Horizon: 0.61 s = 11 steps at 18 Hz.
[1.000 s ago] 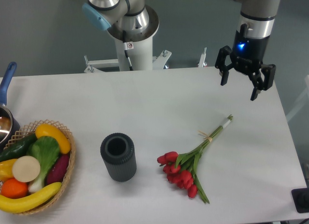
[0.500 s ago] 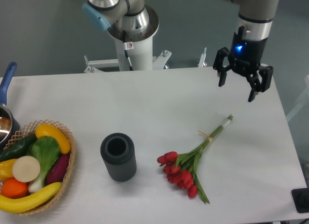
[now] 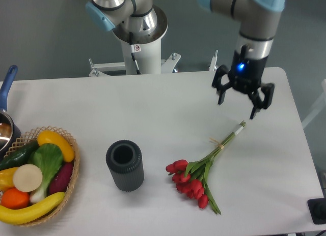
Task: Pick up the flowers from the table
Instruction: 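Move the open gripper down toward the tied stems of the red tulips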
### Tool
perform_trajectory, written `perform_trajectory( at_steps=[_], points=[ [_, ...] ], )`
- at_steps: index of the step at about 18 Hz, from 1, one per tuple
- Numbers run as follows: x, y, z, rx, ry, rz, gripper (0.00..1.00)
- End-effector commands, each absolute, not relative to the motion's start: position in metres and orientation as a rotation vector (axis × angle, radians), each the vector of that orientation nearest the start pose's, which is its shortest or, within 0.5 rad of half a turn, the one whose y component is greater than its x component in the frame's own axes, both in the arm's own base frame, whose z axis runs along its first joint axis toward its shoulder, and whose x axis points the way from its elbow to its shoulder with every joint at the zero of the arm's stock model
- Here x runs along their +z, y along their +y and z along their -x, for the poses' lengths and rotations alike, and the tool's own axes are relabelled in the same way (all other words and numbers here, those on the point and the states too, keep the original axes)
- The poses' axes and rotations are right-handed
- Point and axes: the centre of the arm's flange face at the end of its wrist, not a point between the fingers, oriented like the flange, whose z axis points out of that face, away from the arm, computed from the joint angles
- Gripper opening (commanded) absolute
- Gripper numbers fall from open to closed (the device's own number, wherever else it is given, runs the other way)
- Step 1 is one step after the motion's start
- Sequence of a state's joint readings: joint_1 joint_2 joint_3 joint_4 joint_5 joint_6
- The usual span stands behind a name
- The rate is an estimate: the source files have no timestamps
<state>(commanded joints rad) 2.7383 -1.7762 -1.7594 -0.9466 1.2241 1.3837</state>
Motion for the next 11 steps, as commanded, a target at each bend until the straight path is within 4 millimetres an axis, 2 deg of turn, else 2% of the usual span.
perform_trajectory(
  at_steps=[3,4,6,8,11],
  points=[
    [0.345,0.39,0.456,0.193,0.338,2.723,1.0],
    [0.336,0.391,0.458,0.209,0.319,2.758,1.0],
    [0.315,0.405,0.455,0.216,0.34,2.829,1.0],
    [0.302,0.411,0.455,0.216,0.36,2.85,1.0],
    [0.288,0.417,0.467,0.224,0.365,2.864,1.0]
  ],
)
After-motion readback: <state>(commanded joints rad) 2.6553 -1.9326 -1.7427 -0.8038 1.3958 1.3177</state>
